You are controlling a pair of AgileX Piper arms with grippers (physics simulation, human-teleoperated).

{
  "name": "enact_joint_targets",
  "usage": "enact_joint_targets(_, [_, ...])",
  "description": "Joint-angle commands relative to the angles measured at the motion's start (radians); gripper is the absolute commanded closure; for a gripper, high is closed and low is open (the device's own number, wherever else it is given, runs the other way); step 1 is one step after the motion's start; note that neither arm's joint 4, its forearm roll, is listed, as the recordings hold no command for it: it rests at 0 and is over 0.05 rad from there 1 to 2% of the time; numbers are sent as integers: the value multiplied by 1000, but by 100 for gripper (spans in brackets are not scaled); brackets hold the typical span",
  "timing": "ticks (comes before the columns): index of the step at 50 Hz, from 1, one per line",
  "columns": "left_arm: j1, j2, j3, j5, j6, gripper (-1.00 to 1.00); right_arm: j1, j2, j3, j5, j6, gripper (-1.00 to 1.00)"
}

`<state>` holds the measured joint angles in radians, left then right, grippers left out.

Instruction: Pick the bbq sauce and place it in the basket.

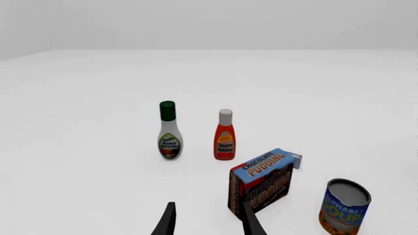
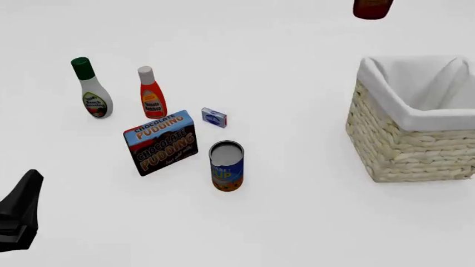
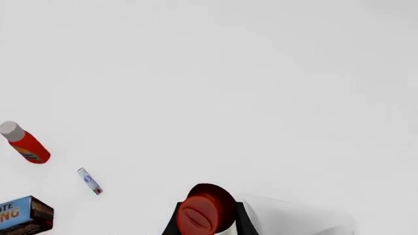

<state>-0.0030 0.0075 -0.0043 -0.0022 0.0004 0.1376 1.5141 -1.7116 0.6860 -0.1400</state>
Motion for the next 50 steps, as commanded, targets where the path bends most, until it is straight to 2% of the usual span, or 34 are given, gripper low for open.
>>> enact_joint_targets(1, [-15,0,0,-2,1,-100,-68,-90,92,-20,25,100])
enact_joint_targets(17, [-15,0,0,-2,1,-100,-225,-192,211,-48,14,100])
enact_joint_targets(25, [-15,1,0,-2,1,-100,-288,-188,241,-65,0,100])
enact_joint_targets(50, [-15,1,0,-2,1,-100,-373,-128,358,-168,13,100])
